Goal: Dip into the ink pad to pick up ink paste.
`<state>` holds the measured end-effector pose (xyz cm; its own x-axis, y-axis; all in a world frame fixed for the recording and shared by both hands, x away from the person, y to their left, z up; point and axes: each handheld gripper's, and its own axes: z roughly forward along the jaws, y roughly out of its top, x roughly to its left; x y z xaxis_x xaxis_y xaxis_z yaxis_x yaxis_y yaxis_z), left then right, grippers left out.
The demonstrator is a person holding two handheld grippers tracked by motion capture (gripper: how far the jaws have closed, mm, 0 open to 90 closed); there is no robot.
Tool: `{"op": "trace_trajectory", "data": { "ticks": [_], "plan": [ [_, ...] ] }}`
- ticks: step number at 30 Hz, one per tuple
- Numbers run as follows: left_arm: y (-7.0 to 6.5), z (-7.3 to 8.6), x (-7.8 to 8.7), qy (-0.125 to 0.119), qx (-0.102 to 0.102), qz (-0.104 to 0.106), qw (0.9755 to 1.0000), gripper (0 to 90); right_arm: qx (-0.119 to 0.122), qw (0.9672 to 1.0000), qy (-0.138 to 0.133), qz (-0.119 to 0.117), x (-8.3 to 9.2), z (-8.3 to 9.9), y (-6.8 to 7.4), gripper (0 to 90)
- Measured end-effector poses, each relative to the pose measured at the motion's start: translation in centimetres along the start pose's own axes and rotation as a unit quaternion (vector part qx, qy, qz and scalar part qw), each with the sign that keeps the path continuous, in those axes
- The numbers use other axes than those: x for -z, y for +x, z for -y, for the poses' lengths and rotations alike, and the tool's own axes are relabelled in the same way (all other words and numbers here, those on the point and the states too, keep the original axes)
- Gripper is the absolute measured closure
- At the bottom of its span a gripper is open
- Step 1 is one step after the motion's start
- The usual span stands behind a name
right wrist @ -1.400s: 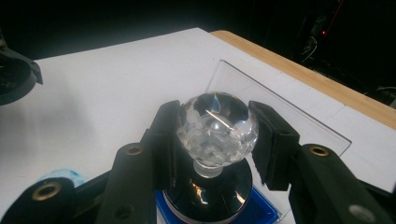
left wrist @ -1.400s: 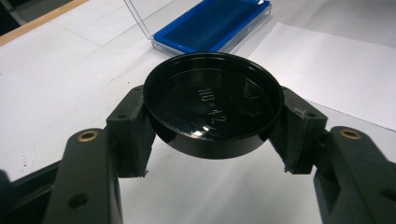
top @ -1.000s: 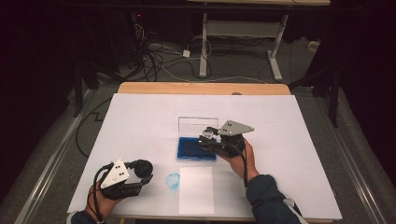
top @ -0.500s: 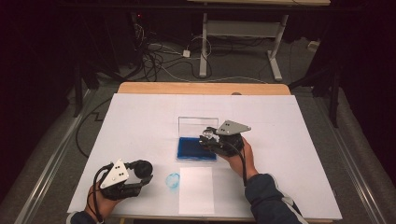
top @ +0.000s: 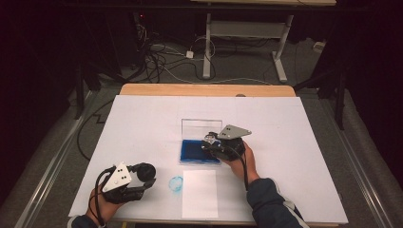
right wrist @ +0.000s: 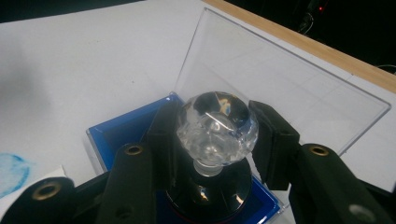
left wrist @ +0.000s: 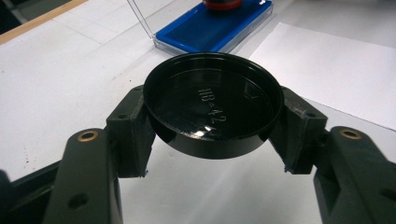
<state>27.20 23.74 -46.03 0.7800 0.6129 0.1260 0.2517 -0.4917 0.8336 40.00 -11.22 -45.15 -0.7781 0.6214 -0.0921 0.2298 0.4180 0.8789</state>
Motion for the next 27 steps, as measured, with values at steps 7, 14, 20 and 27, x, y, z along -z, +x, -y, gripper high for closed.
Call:
{"op": "trace_trajectory", "data": {
  "ticks": [7, 14, 20, 27],
  "plan": [
    [-0.05, 0.01, -0.09, 0.002, -0.001, 0.002, 1.0000, 36.3, -0.004, 1.0000, 0.000, -0.001, -0.32, 0.22, -0.20, 56.4],
    [-0.02, 0.02, -0.12, 0.003, -0.003, 0.003, 1.0000, 36.3, -0.013, 0.9998, 0.005, -0.015, -0.70, 0.43, 0.12, 56.5],
    [-0.09, -0.02, -0.24, 0.005, -0.004, 0.005, 1.0000, 36.3, -0.018, 0.9996, 0.010, -0.020, -0.82, 0.41, 0.24, 56.5],
    [-0.16, -0.06, -0.28, 0.007, -0.007, 0.006, 0.9999, 36.3, -0.025, 0.9993, 0.010, -0.025, -0.93, 0.54, 0.06, 56.6]
  ]
}}
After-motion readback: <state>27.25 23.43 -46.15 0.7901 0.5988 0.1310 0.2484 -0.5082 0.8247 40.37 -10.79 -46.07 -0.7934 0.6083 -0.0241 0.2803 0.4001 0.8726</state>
